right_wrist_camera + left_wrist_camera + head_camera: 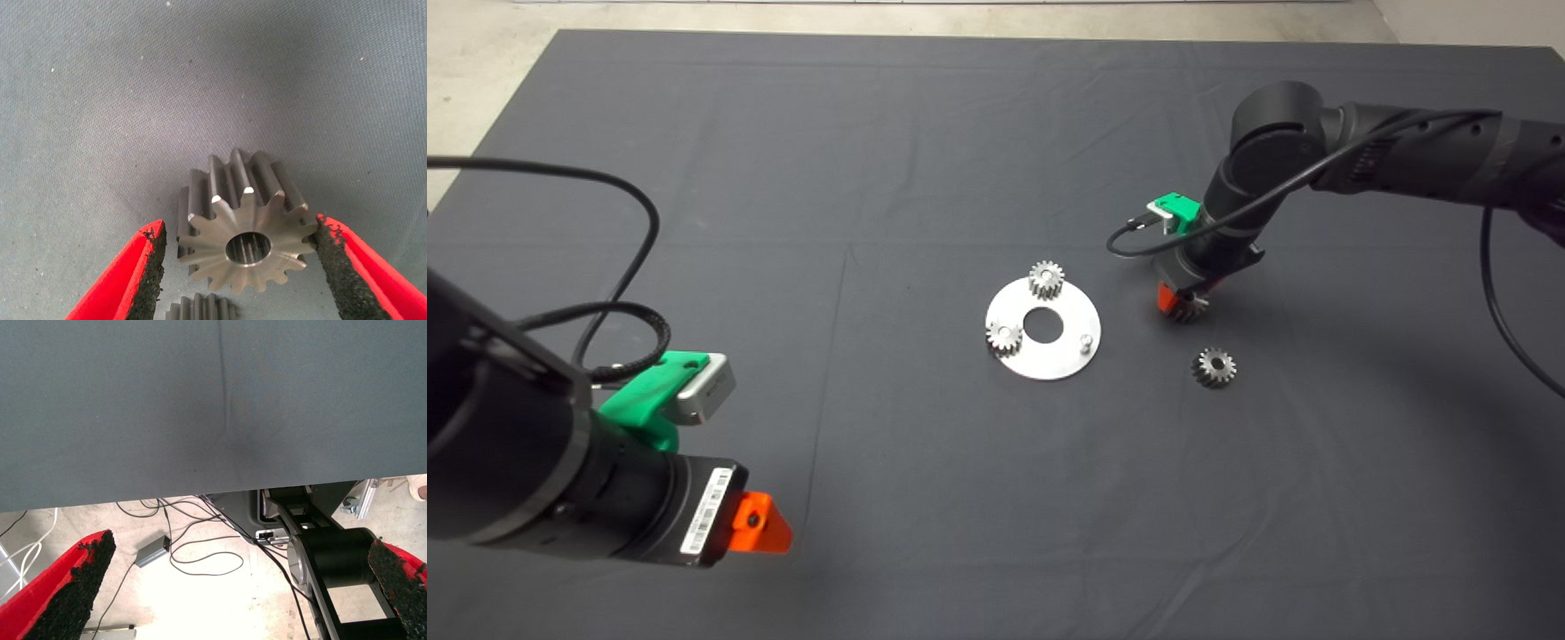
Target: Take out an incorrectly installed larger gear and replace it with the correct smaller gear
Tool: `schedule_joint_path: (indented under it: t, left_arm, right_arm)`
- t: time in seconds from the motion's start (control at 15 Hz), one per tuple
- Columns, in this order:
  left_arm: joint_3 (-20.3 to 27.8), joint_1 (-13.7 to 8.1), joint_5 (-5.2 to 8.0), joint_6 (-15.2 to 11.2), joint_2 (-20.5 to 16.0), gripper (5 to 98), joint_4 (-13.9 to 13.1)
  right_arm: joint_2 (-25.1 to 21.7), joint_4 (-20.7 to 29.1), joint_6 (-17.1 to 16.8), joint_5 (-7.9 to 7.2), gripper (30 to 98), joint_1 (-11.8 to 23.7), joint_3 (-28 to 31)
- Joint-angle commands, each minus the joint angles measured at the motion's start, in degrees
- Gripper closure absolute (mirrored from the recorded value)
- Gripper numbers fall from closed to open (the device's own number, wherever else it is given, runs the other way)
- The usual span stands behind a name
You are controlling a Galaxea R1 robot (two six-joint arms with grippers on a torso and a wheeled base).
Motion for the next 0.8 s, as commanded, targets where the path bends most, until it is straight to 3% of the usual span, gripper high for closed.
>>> schedule_joint_path:
  t: [0.0, 0.33, 0.73]
  left_arm:
    - [0.9, -0.6, 0.32, -0.2, -0.1, 5.8, -1.0]
    - [0.9, -0.6, 0.32, -0.2, -0.1, 5.8, -1.0]
    - [0.9, -0.6, 0.32, -0.2, -0.1, 5.8, -0.9]
  right_arm:
    - [-1.6, 2.9, -0.1, -6.98, 70.3, 3.3, 4.4]
    - [-4.8, 8.1, 0.4, -7.38, 63.9, 12.7, 11.6]
    - [-10.7, 8.1, -0.2, -7.41, 55.7, 12.7, 19.5]
